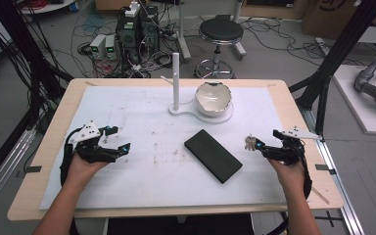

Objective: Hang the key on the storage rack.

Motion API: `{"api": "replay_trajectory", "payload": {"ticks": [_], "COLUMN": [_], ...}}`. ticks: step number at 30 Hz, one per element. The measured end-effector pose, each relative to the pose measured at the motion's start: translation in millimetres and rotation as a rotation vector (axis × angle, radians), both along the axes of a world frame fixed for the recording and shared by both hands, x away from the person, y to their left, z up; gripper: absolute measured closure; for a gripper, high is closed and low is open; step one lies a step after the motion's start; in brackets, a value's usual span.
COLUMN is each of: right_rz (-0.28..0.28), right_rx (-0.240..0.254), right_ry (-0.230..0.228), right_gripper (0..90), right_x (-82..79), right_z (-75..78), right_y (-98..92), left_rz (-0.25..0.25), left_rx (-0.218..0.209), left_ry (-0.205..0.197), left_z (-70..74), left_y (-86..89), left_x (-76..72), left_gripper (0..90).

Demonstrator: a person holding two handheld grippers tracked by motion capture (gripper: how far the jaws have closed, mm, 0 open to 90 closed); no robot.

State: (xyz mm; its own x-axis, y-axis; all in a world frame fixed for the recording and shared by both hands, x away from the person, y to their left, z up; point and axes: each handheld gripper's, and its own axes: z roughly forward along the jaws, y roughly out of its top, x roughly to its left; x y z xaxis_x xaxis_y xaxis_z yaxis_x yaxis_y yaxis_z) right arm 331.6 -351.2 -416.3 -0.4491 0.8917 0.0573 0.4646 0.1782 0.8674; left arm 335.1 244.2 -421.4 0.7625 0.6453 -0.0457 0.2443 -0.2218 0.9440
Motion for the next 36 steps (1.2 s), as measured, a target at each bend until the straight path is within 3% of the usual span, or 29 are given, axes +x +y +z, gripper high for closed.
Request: {"api": "replay_trajectory", "payload": {"ticks": [12,17,21,25,27,28,29,30,33,36], "right_rz": [-0.007,-0.016,-0.033,-0.063,-0.078,-0.085,-0.085,-0.094,-0.116,-0.129], "right_rx": [0.006,0.022,0.010,-0.015,-0.036,-0.069,-0.069,-0.098,-0.132,-0.118], "right_ry": [0.008,0.011,0.057,0.101,0.143,0.168,0.168,0.184,0.206,0.221], "right_gripper": [15.2,15.2,15.4,22.2,29.8,36.1,36.1,43.2,52.9,62.7], "right_x": [3.8,15.1,30.0,39.7,45.1,49.5,49.5,53.4,58.7,62.2], "right_z": [1.1,3.9,-0.2,-6.0,-10.3,-13.6,-13.6,-16.6,-19.9,-22.7], "right_y": [3.5,9.3,16.8,23.8,29.4,33.8,33.8,38.0,40.2,39.5], "left_rz": [0.002,0.006,0.008,0.007,0.011,0.016,0.016,0.017,0.016,0.010], "left_rx": [0.005,0.003,0.006,0.005,0.005,-0.003,-0.003,-0.001,0.003,0.010], "left_ry": [-0.003,-0.003,-0.001,-0.002,-0.001,0.005,0.005,0.006,0.005,0.004], "left_z": [0.4,0.0,-0.2,-0.1,-0.4,-1.0,-1.0,-1.5,-1.5,-1.8], "left_y": [1.0,1.3,1.6,3.0,4.6,5.3,5.3,6.0,6.0,5.1], "left_x": [-0.3,-0.5,-0.3,-0.6,-0.4,-0.3,-0.3,-0.3,-0.4,-0.4], "left_gripper": [14.7,14.7,14.7,14.7,14.7,14.7,14.7,14.7,14.7,14.7]}}
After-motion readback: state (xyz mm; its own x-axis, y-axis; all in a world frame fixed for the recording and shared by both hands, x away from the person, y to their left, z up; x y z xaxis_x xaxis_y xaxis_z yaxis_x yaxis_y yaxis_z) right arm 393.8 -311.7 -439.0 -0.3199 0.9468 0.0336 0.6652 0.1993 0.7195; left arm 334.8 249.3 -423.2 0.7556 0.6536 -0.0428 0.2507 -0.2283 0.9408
